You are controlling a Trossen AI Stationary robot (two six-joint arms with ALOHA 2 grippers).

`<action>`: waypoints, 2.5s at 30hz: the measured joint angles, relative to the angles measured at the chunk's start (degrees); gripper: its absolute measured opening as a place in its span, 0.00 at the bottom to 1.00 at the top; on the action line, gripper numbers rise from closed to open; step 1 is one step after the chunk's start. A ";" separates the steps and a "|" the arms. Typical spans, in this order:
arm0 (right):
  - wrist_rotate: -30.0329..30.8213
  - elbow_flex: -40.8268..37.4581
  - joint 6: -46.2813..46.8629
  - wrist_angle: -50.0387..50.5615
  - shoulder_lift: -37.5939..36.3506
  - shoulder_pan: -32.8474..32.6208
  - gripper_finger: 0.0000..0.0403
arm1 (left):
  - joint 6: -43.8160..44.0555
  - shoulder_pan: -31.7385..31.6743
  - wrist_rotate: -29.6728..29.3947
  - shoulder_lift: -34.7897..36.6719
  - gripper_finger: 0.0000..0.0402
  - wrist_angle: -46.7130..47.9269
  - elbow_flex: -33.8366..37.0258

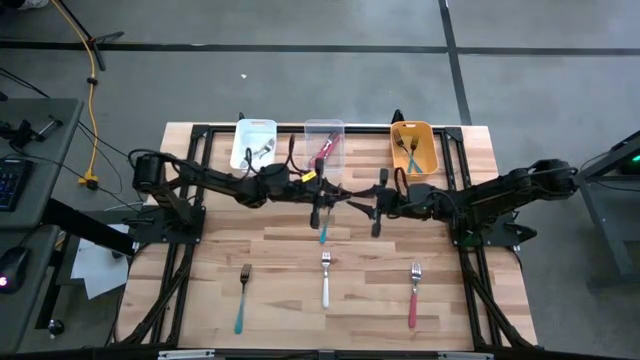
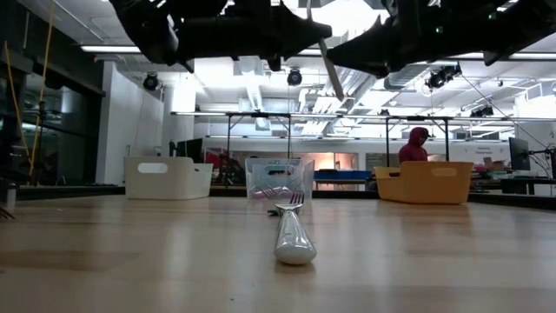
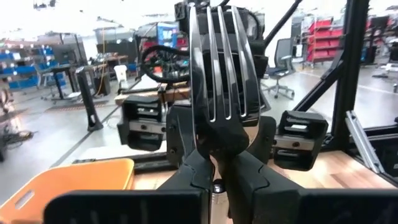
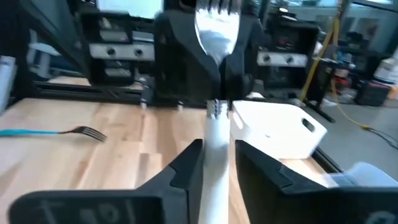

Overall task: Sort silverware by color (type)
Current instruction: Put the top white fork into the white bin, then put the top blue fork into the yellow bin

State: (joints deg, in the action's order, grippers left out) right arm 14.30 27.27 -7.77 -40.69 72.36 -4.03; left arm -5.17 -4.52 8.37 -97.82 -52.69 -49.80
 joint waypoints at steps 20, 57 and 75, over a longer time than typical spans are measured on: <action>7.32 -0.02 3.43 10.91 0.02 -0.13 0.26 | 9.00 -25.13 -22.62 27.60 0.03 74.10 -2.88; 7.20 -0.02 3.87 12.93 0.02 -0.13 0.10 | 4.93 -43.92 -12.63 14.81 0.28 78.91 -2.95; 4.32 0.78 19.32 20.75 5.25 0.67 0.15 | 8.04 -19.89 -13.75 37.88 0.01 43.72 21.86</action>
State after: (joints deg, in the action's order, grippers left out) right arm 18.61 28.04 11.55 -19.95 77.61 -3.36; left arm 2.87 -24.41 -5.39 -59.94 -8.97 -27.94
